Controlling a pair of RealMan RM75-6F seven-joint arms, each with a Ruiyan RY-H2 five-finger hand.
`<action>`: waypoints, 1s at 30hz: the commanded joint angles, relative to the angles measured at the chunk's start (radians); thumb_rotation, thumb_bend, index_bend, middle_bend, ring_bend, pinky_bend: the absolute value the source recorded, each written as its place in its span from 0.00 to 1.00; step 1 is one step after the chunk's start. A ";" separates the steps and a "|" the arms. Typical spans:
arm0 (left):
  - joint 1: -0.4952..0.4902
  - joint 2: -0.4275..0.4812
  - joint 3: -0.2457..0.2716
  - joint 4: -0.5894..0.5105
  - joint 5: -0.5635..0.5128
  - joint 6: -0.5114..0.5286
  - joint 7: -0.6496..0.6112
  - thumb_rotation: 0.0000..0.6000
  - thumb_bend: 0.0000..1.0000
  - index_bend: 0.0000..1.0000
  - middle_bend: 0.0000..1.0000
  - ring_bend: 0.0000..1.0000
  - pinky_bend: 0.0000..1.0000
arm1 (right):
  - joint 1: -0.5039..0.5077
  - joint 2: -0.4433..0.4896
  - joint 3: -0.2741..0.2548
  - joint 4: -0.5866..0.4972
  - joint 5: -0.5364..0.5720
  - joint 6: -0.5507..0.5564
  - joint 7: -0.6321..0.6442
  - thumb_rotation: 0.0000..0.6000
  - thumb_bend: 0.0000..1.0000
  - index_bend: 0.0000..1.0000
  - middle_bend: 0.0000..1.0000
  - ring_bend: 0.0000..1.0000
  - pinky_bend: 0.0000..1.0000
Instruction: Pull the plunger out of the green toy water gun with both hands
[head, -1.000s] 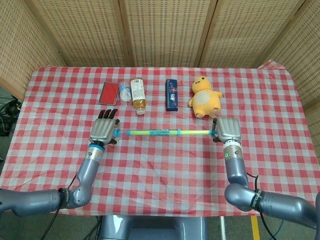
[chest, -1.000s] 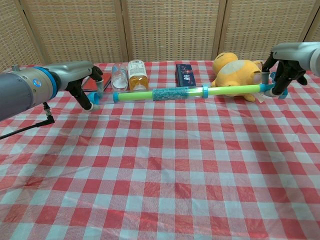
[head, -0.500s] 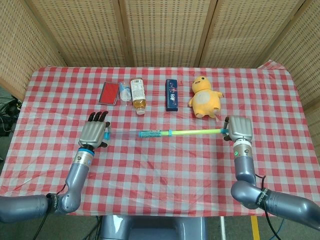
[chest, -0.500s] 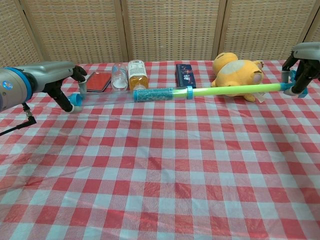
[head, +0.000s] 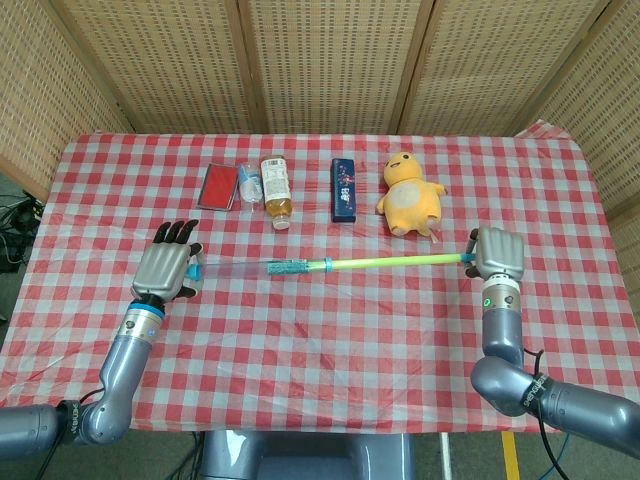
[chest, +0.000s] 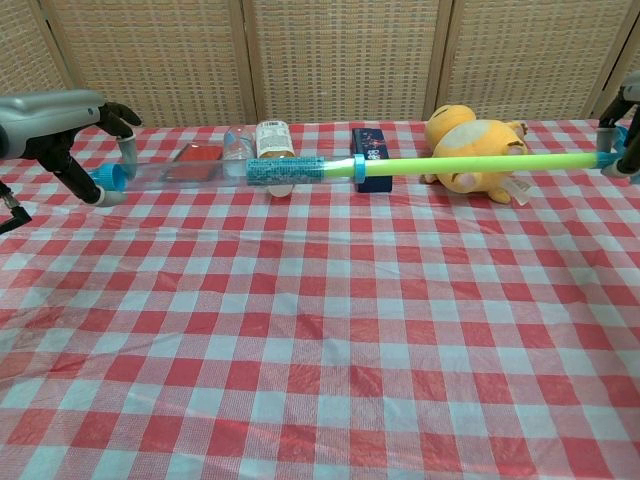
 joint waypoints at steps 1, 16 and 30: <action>0.005 0.004 0.004 -0.005 -0.003 -0.001 -0.002 1.00 0.35 0.55 0.00 0.00 0.00 | -0.004 0.007 0.003 -0.007 0.006 0.005 -0.003 1.00 0.55 0.84 1.00 1.00 0.78; 0.018 0.009 0.014 0.007 -0.009 -0.012 -0.009 1.00 0.34 0.54 0.00 0.00 0.00 | -0.018 0.018 -0.002 -0.008 0.008 0.003 -0.011 1.00 0.54 0.84 1.00 1.00 0.78; 0.021 0.021 0.038 -0.009 0.020 -0.069 -0.042 1.00 0.09 0.21 0.00 0.00 0.00 | -0.027 0.035 -0.056 -0.029 0.023 -0.009 -0.074 1.00 0.27 0.30 0.47 0.52 0.37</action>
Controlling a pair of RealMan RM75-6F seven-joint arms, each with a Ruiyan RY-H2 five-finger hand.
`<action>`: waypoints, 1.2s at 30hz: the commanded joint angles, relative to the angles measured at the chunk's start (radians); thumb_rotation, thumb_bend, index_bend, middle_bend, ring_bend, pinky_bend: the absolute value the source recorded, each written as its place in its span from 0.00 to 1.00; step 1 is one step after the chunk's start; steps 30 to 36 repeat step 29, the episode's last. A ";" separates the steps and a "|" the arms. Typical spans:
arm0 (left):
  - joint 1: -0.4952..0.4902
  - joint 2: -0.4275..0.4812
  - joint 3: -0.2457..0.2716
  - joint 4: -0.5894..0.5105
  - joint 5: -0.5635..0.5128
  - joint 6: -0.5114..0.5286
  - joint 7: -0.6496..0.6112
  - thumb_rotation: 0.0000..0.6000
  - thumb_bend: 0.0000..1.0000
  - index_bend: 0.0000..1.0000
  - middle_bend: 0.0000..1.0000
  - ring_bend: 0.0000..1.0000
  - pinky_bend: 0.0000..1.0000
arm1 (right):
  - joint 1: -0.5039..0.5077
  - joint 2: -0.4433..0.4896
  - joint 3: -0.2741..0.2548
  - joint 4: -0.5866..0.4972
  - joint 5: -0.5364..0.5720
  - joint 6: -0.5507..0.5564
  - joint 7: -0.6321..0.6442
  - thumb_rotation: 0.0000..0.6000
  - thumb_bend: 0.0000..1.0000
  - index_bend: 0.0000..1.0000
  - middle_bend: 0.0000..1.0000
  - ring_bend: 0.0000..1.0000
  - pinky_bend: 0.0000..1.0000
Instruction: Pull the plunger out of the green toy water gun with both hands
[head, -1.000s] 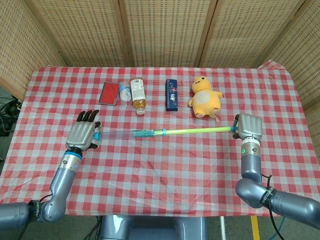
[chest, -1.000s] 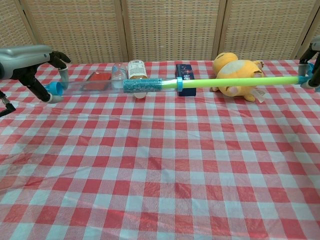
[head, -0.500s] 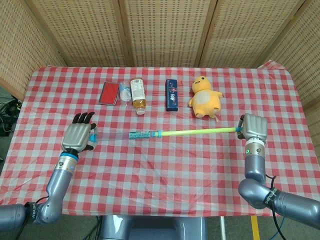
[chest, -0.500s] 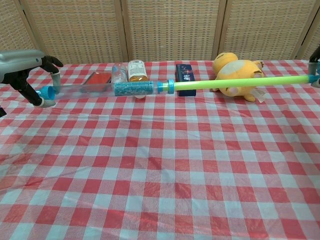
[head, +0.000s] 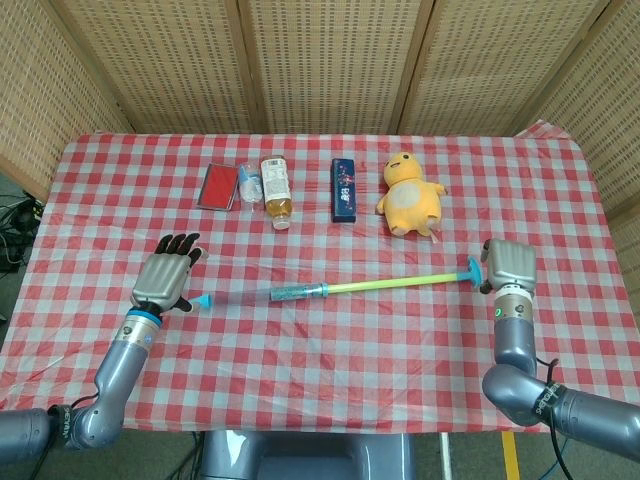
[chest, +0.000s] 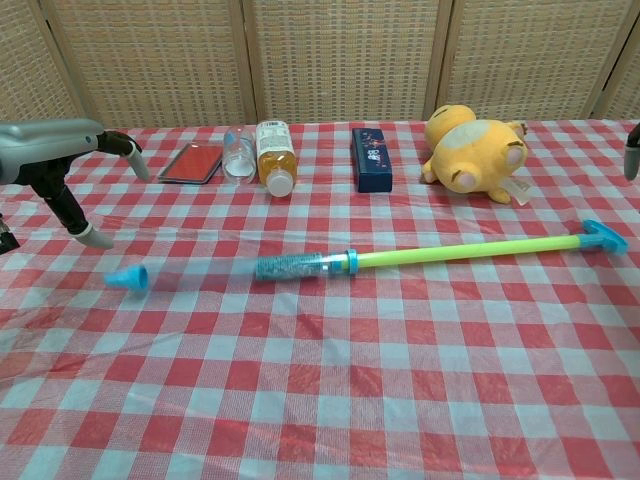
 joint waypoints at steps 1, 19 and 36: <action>0.009 0.003 0.007 -0.007 0.016 0.005 -0.013 1.00 0.09 0.20 0.00 0.00 0.00 | -0.004 -0.001 -0.009 -0.002 -0.003 0.010 -0.001 1.00 0.27 0.28 0.41 0.47 0.36; 0.356 0.025 0.218 0.140 0.623 0.373 -0.263 1.00 0.12 0.00 0.00 0.00 0.00 | -0.332 0.025 -0.319 -0.034 -0.755 0.276 0.417 1.00 0.16 0.01 0.00 0.00 0.00; 0.509 0.018 0.278 0.229 0.726 0.487 -0.332 1.00 0.08 0.00 0.00 0.00 0.00 | -0.486 0.009 -0.398 0.078 -1.018 0.393 0.543 1.00 0.12 0.00 0.00 0.00 0.00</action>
